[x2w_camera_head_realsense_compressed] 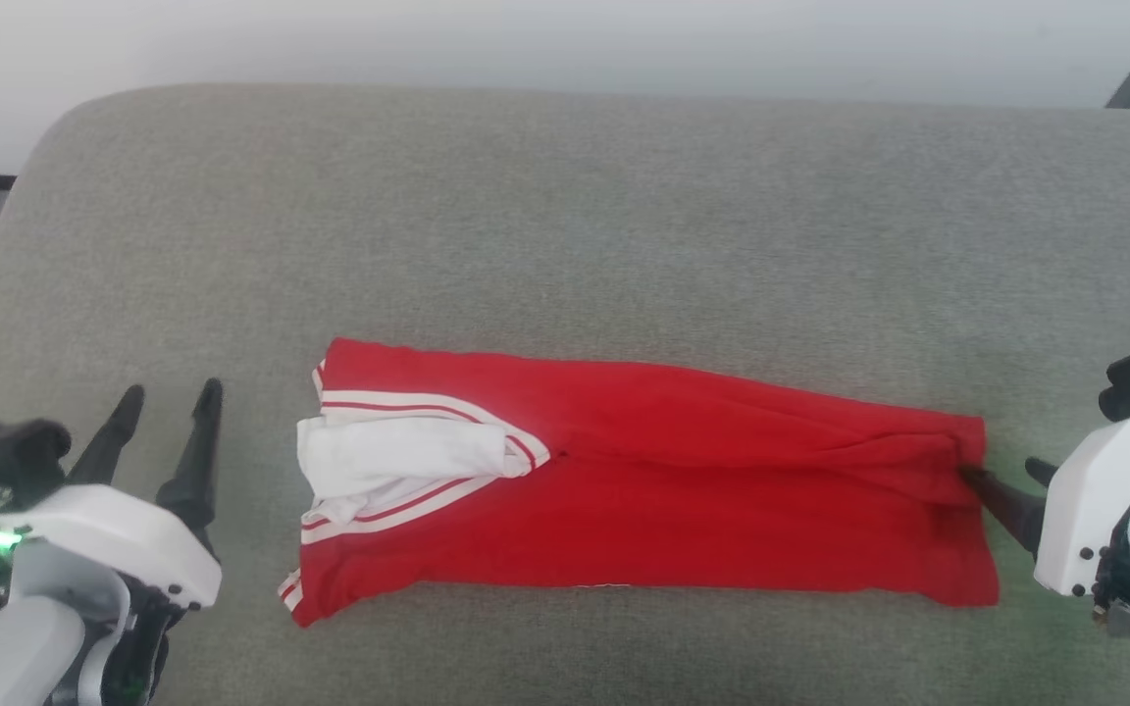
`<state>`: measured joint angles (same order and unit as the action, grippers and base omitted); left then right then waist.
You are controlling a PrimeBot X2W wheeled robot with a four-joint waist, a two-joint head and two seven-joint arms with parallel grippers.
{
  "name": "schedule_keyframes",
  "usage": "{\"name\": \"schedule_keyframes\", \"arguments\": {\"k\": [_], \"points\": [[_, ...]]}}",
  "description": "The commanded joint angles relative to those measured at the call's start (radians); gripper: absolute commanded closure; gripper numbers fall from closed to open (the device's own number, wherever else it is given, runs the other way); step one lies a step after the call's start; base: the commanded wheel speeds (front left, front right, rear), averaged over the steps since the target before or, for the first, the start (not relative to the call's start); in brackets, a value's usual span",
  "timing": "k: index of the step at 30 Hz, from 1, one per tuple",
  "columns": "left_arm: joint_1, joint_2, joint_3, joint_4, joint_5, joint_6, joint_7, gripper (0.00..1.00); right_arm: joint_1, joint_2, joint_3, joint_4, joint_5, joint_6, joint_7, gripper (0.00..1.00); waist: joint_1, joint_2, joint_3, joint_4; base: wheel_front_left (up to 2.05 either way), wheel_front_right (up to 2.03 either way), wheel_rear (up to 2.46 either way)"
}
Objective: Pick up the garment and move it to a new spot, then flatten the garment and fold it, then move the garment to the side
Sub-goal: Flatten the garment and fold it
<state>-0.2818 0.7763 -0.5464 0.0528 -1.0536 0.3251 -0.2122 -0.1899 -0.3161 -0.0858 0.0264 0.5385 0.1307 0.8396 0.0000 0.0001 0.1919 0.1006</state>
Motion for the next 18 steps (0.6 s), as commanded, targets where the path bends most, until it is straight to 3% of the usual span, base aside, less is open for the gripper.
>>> {"name": "schedule_keyframes", "arguments": {"k": [1,8,14,15,16,18], "points": [[0.022,-0.006,0.007,0.010,0.005,-0.006,-0.013,0.00,-0.003,0.004,-0.002,0.008,0.005,0.000,0.005,0.00,0.0000,-0.0001,0.007,0.011,0.00,0.00,0.00],[0.086,-0.107,0.152,0.058,0.091,-0.038,-0.054,0.00,-0.036,-0.017,0.012,0.096,-0.008,0.000,0.017,0.00,0.0000,-0.0001,0.035,0.052,0.00,0.00,0.00],[0.154,-0.244,0.321,0.097,0.216,-0.121,-0.052,0.00,-0.076,0.002,0.067,0.202,0.021,0.000,0.044,0.00,0.0000,-0.0001,0.061,0.070,0.00,0.00,0.00],[0.164,-0.265,0.346,0.104,0.238,-0.138,-0.052,0.00,-0.083,0.007,0.080,0.221,0.034,0.000,0.053,0.13,0.0000,-0.0001,0.065,0.072,0.00,0.00,0.00],[0.171,-0.284,0.372,0.111,0.253,-0.155,-0.053,0.00,-0.091,0.012,0.092,0.230,0.045,0.000,0.055,1.00,0.0000,-0.0001,0.069,0.074,0.00,0.00,0.00],[0.177,-0.324,0.414,0.126,0.287,-0.185,-0.053,0.00,-0.102,0.017,0.111,0.253,0.069,0.001,0.072,1.00,0.0000,-0.0001,0.076,0.076,0.00,0.00,0.00]]}}
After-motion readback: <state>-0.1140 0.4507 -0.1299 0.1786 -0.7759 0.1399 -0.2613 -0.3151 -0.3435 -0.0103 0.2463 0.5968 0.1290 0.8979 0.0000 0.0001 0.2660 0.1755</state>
